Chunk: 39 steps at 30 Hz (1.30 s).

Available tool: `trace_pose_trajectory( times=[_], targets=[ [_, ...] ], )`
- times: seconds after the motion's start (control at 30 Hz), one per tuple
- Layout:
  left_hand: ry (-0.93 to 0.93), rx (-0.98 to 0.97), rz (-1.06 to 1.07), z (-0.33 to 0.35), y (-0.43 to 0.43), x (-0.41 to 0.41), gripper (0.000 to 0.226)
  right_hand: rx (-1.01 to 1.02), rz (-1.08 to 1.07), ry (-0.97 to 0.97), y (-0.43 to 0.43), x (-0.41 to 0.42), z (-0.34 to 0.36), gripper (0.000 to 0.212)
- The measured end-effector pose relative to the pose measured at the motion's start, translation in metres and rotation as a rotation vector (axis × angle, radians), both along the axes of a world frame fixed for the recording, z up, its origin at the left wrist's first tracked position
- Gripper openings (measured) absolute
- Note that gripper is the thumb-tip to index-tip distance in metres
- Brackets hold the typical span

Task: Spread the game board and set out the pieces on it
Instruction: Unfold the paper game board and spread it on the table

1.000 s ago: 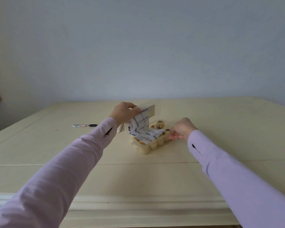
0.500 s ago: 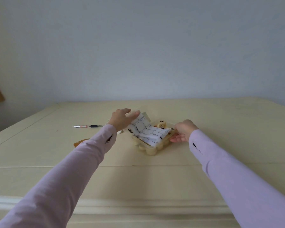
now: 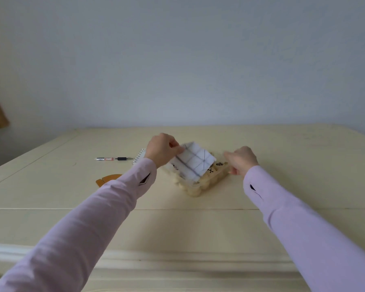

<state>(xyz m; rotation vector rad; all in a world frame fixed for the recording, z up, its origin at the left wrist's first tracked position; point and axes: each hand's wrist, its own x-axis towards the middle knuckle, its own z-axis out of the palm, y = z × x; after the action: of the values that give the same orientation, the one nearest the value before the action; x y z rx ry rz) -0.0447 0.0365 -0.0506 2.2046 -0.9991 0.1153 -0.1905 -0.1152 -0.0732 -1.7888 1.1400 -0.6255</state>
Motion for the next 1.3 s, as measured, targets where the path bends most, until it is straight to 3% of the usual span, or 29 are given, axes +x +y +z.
trace_pose_trajectory(
  times=[0.1, 0.23, 0.3, 0.37, 0.53, 0.67, 0.8, 0.9, 1.0, 1.13, 1.23, 1.3],
  targets=[
    [0.047, -0.133, 0.055, 0.012, 0.000, -0.012, 0.027, -0.159, 0.043, -0.206, 0.009, -0.001, 0.010, 0.036],
    [0.128, -0.169, 0.062, 0.021, 0.001, -0.025, 0.033, 0.262, 0.444, -0.383, 0.035, -0.010, 0.030, 0.063],
    [0.211, -0.204, 0.035, 0.023, 0.002, -0.028, 0.034, 0.359, 0.560, -0.460, 0.039, -0.012, 0.034, 0.052],
    [0.324, -0.255, 0.001, 0.024, 0.005, -0.031, 0.038, 0.345, 0.488, -0.494, 0.041, -0.011, 0.033, 0.031],
    [0.577, -0.388, -0.013, 0.028, 0.019, -0.027, 0.039, 0.270, 0.296, -0.487, 0.039, -0.017, 0.036, 0.004],
    [0.712, -0.543, -0.006, 0.030, 0.029, -0.022, 0.045, 0.258, 0.279, -0.472, 0.040, -0.021, 0.039, 0.014],
    [0.741, -0.453, -0.260, 0.028, 0.043, -0.022, 0.061, 0.269, 0.297, -0.408, 0.046, -0.020, 0.039, 0.021],
    [0.596, -0.382, -0.294, 0.021, 0.050, -0.022, 0.036, 0.266, 0.302, -0.368, 0.049, -0.022, 0.037, 0.019],
    [0.504, -0.442, -0.141, 0.015, 0.053, -0.021, 0.007, 0.096, 0.217, -0.302, 0.050, -0.021, 0.033, 0.025],
    [0.508, -0.534, -0.115, 0.011, 0.056, -0.020, 0.019, -0.354, 0.002, -0.212, 0.065, -0.019, 0.039, 0.037],
    [0.494, -0.556, -0.125, 0.010, 0.055, -0.025, 0.030, -0.434, 0.138, -0.245, 0.079, -0.015, 0.048, 0.050],
    [0.504, -0.559, -0.156, 0.009, 0.055, -0.027, 0.034, -0.454, 0.218, -0.290, 0.081, -0.009, 0.049, 0.040]
  ],
)
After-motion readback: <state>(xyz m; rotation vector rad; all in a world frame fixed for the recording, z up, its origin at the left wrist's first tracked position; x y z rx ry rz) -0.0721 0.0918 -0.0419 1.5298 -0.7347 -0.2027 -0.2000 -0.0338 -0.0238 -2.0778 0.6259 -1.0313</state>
